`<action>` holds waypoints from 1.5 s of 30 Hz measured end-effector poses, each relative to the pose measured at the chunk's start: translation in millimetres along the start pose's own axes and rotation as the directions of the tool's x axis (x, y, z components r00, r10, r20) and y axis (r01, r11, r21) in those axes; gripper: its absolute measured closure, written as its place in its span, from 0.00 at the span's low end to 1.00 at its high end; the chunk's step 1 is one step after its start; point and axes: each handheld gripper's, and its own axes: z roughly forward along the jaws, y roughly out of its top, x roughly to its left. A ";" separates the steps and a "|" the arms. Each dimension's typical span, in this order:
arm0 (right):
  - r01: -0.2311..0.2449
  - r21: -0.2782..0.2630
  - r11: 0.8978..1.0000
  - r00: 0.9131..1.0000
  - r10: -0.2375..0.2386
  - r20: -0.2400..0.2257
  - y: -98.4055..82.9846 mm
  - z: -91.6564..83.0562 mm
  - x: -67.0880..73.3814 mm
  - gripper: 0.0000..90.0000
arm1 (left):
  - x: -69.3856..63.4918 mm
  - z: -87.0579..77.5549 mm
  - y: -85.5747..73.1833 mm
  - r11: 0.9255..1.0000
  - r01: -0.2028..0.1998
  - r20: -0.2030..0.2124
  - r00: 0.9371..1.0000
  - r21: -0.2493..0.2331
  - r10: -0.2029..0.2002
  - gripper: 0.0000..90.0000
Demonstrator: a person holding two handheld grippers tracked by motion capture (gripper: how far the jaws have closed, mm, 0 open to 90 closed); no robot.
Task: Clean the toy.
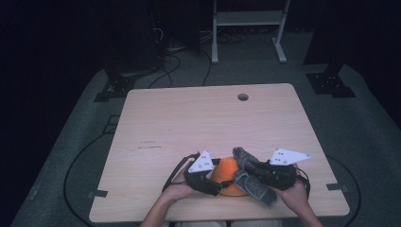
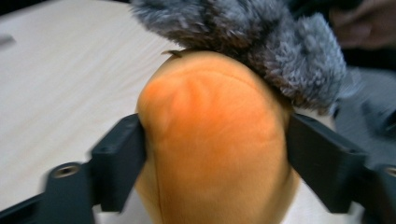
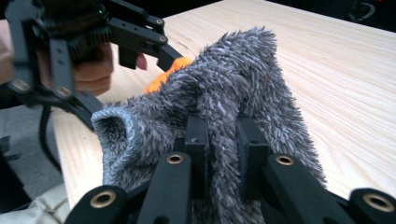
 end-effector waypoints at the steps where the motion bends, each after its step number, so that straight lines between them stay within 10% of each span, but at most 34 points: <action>1: 0.002 0.003 1.000 1.000 -0.002 0.009 -0.8 -0.7 1.8 0.85 | 0.4 1.4 1.4 1.000 0.027 -0.001 1.000 0.004 -0.027 0.19; 8: 0.014 0.011 1.000 0.999 -0.014 0.038 4.6 -4.4 11.8 0.86 | -14.4 5.5 7.7 0.997 -0.075 -0.069 0.995 -0.031 0.073 0.35; 12: 0.035 -0.006 0.999 0.998 -0.035 0.043 11.4 -11.3 16.0 0.86 | -14.6 4.4 5.1 0.975 -0.218 -0.100 0.972 -0.037 0.213 0.34; 20: -0.021 0.012 1.000 0.999 0.021 -0.024 5.7 8.3 16.0 0.85 | -7.8 -2.2 9.8 0.994 -0.103 -0.068 0.993 -0.023 0.101 0.16; 23: 0.007 0.021 1.000 0.999 -0.006 -0.044 5.4 11.5 21.2 0.85 | -14.1 1.1 6.6 0.981 -0.185 -0.085 0.978 0.051 0.189 0.25; 45: -0.066 0.078 0.995 0.998 0.064 0.025 -14.5 0.0 -8.4 0.85 | 2.4 -11.4 -9.0 0.991 -0.127 -0.035 0.991 0.047 0.128 0.29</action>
